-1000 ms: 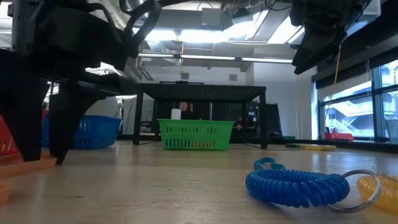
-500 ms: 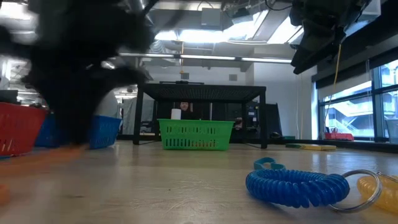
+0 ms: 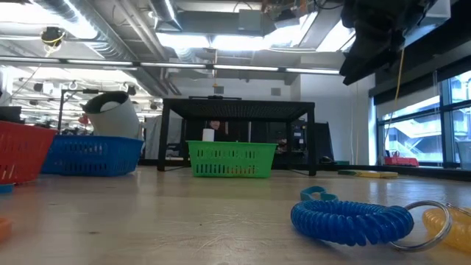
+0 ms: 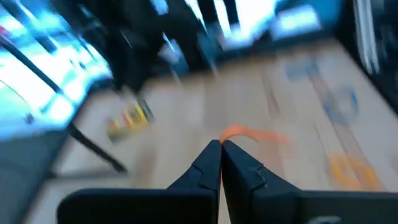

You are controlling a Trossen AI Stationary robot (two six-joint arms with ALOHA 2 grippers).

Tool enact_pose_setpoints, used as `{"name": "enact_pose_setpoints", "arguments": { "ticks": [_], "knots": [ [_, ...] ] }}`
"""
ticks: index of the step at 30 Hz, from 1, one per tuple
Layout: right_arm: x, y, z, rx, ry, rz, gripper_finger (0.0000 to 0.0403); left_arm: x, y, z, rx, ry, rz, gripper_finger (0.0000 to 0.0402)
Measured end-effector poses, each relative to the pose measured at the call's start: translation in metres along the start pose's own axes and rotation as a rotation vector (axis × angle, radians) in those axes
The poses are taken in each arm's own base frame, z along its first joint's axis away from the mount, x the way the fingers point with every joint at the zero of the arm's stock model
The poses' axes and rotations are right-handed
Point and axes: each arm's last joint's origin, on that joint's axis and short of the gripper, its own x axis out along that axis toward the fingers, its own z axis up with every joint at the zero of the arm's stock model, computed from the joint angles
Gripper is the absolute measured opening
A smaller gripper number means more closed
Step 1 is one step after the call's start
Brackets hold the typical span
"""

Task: Pick & Place Office Desk Supplies
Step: Put the orange rubber band into the blue bin

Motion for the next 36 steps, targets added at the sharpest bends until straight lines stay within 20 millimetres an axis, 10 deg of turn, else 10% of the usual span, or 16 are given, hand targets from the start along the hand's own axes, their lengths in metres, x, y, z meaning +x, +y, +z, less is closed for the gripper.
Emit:
{"name": "enact_pose_setpoints", "arguments": {
  "ticks": [16,28,36],
  "knots": [
    [0.000,0.000,0.002,0.084,-0.042,-0.029,0.0206,-0.026,0.034,0.047,-0.230,-0.358,0.096,0.0003],
    [0.000,-0.002,0.004,0.168,-0.102,-0.094,0.0206,-0.078,0.066,-0.011,-0.453,0.275,0.185,0.0003],
    [-0.001,-0.002,0.011,0.253,-0.220,-0.141,0.0206,-0.111,0.076,-0.085,-0.488,0.637,0.267,0.0003]
  ]
}}
